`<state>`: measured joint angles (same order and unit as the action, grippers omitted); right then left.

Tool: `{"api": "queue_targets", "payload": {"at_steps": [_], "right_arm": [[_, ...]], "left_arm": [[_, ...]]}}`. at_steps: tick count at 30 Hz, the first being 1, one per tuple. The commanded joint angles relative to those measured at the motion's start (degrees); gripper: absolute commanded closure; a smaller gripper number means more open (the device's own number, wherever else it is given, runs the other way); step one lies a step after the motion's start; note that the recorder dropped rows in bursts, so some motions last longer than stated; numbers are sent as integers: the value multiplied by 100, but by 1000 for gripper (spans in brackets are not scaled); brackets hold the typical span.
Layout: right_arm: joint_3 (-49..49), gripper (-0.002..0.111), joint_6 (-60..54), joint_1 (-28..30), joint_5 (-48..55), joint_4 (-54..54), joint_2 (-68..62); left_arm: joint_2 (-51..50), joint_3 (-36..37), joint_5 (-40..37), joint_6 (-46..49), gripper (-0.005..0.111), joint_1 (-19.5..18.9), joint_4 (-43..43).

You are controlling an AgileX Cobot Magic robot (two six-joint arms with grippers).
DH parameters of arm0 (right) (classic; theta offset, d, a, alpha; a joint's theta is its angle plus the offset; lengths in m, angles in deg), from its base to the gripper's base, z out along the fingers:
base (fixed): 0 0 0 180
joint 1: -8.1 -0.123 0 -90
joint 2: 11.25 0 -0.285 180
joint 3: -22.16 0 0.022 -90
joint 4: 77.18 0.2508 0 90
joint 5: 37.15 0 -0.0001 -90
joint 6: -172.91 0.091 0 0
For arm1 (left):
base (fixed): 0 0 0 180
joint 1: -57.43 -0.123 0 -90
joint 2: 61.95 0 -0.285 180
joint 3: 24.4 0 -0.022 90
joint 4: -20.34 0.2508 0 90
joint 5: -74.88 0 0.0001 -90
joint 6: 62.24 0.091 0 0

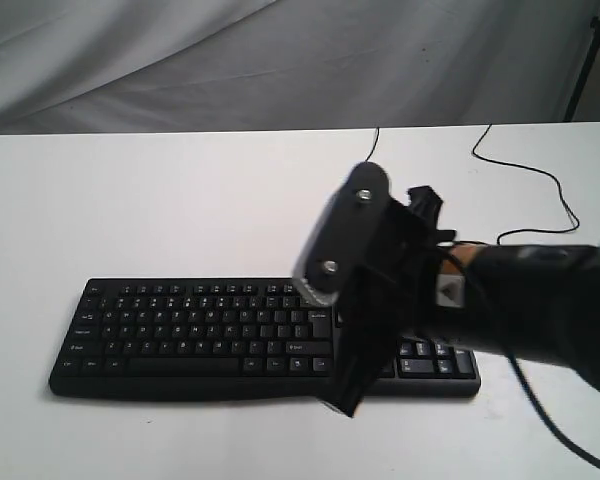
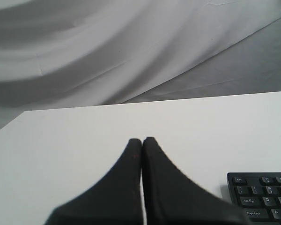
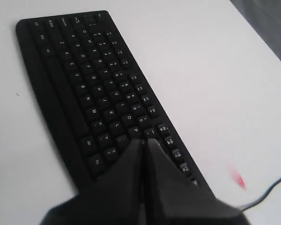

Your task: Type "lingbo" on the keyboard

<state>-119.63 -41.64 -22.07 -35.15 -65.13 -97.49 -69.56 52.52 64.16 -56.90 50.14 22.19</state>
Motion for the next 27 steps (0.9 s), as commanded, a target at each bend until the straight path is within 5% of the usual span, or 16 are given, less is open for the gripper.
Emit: {"api": "queue_targets", "payload": {"at_steps": [1, 9, 27], "right_arm": [[708, 108, 69, 38, -29, 246, 886], [1499, 108, 137, 38, -29, 246, 2340], [1520, 108, 161, 91, -1, 246, 3762]], "left_arm": [[-18, 29, 24, -16, 106, 22, -3], [-18, 29, 24, -16, 106, 22, -3], [-18, 29, 24, -16, 106, 22, -3]]}}
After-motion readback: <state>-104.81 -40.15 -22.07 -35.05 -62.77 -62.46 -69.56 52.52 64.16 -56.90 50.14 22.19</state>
